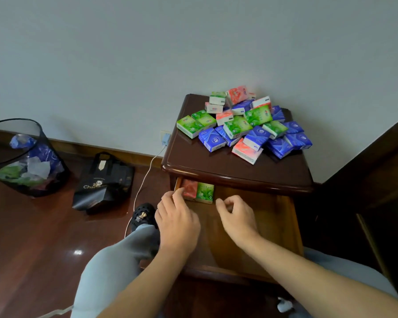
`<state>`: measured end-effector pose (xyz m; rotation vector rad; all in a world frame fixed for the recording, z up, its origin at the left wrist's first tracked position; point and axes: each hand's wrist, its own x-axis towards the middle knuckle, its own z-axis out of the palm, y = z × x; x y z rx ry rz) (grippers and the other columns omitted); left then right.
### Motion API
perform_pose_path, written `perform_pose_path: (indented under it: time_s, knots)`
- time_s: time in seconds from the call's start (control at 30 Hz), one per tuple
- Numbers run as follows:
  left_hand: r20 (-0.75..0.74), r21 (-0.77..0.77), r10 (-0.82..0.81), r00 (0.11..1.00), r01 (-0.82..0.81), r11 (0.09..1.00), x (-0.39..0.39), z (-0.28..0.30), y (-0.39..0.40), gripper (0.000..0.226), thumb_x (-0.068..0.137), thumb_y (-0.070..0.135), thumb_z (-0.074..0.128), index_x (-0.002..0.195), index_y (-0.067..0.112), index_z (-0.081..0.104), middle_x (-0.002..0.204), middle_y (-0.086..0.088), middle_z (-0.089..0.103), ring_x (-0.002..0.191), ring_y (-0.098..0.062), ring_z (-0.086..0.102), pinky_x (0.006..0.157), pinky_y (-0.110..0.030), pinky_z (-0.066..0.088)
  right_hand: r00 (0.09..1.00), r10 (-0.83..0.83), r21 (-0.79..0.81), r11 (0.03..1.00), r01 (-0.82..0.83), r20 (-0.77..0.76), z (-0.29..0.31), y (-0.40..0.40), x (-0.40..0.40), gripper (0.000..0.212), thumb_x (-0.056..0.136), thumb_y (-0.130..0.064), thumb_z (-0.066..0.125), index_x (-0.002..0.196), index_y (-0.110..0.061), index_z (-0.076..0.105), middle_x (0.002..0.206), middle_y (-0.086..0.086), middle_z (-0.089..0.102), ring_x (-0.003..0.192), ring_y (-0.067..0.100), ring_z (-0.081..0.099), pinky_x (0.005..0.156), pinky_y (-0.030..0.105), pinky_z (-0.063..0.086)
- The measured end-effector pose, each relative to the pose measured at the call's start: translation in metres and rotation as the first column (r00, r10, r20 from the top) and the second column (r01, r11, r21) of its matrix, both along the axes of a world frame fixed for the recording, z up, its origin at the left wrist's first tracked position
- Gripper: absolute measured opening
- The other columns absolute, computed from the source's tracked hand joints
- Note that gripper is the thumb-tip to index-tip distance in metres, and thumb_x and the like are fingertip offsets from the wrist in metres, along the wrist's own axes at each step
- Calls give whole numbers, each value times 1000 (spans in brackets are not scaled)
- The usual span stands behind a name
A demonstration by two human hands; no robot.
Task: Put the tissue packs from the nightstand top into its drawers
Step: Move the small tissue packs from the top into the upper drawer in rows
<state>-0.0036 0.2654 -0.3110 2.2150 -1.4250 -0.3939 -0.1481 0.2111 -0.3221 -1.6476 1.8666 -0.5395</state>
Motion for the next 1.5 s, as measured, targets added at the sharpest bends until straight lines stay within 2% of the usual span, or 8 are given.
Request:
perform_pose_path:
  time_s: [0.1, 0.23, 0.43, 0.73, 0.93, 1.2, 1.37, 1.5]
  knots:
    - [8, -89, -94, 996, 94, 992, -13, 20, -21, 51, 93, 20, 57, 143, 21, 46, 139, -5, 44, 126, -27, 45, 108, -45, 40, 999, 12, -215, 977, -1, 49, 35, -21, -24, 21, 100, -48, 60, 87, -32, 56, 83, -11, 62, 77, 6, 59, 60, 24, 43]
    - [35, -127, -238, 971, 241, 962, -29, 48, -62, 52, 92, 20, 56, 143, 22, 45, 140, -2, 43, 125, -24, 46, 102, -40, 42, 972, -49, -381, 915, 135, 229, 67, -66, -46, 26, 93, -38, 74, 104, -25, 55, 103, -8, 56, 91, 8, 57, 72, 15, 43]
    - [-9, -100, -265, 964, 262, 960, -28, 52, -108, 53, 98, 22, 56, 148, 14, 41, 143, -10, 40, 127, -30, 42, 107, -40, 39, 865, -227, -55, 958, 280, 447, 64, -112, -59, 75, 88, -59, 74, 143, -20, 41, 130, 0, 49, 101, 9, 55, 74, 20, 41]
    - [-121, -78, -165, 979, 156, 985, -20, 40, -152, 93, 89, 33, 79, 159, 16, 20, 152, -13, 26, 137, -36, 42, 110, -48, 41, 700, -504, 242, 862, 445, 507, 69, -168, -47, 83, 76, -81, 68, 118, -10, 68, 128, 8, 64, 106, 25, 68, 90, 41, 58]
    - [32, -99, -174, 984, 177, 979, -21, 29, -164, 74, 94, 46, 68, 157, 30, 33, 158, -10, 21, 132, -37, 43, 108, -48, 41, 742, -472, 177, 878, 445, 476, 63, -167, -45, 39, 87, -61, 72, 92, -22, 70, 129, 7, 63, 102, 23, 65, 78, 36, 50]
    - [10, -162, -194, 981, 193, 968, -22, 27, -157, 41, 92, 41, 68, 126, 29, 50, 168, 2, 17, 120, -34, 46, 96, -40, 40, 639, -391, 98, 891, 444, 662, 60, -146, -47, 34, 92, -43, 73, 109, -14, 66, 115, 5, 72, 96, 15, 73, 63, 23, 48]
    - [-50, -133, -218, 975, 210, 969, -18, 29, -152, 38, 92, 49, 69, 115, 28, 47, 148, 6, 46, 115, -31, 48, 88, -36, 37, 503, -327, 50, 872, 487, 801, 53, -126, -60, 26, 93, -30, 77, 105, -17, 59, 105, 0, 75, 92, 7, 74, 71, 19, 56]
    - [-82, -132, -236, 968, 224, 966, -13, 35, -138, 54, 87, 52, 76, 122, 30, 43, 129, 2, 48, 111, -26, 51, 93, -43, 50, 160, -313, 242, 905, 350, 936, 53, -108, -82, 34, 97, -13, 73, 126, -10, 54, 122, 14, 73, 106, 19, 77, 91, 37, 62]
